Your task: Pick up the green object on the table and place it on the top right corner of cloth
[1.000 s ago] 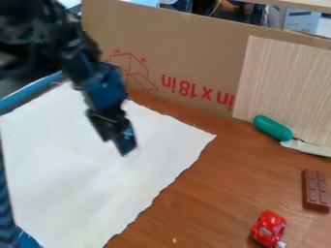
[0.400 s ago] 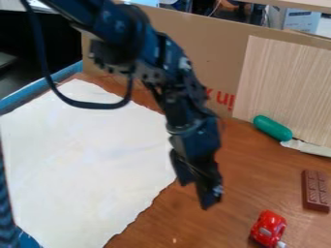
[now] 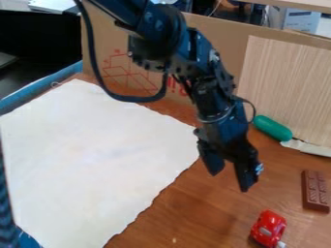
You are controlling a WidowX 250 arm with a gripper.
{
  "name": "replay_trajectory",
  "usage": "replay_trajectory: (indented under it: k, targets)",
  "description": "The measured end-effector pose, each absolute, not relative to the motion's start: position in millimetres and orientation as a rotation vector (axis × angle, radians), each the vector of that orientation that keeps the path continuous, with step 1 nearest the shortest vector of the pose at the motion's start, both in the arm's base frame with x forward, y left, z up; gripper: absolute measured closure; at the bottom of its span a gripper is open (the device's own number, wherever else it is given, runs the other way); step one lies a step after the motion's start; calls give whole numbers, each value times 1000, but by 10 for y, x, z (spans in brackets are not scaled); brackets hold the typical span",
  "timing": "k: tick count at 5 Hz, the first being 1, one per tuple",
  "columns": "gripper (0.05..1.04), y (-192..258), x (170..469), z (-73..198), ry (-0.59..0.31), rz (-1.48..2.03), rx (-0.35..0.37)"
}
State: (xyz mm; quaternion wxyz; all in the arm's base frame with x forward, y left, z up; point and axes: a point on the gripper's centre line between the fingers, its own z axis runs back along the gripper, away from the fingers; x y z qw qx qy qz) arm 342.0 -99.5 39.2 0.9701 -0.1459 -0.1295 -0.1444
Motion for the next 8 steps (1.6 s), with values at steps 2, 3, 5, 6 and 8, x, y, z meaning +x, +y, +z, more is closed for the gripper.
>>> replay_trajectory:
  k: [2, 3, 5, 6, 8]
  targets:
    - [84, -1248, 3698, 601, -296, -41, -359]
    - [84, -1511, 3784, 571, -297, -44, -336]
    - [84, -1766, 3977, 395, -323, 2, -268]
    - [84, -1800, 4034, 267, -321, 16, -245]
    - [84, -1793, 4089, 205, -340, 80, -219]
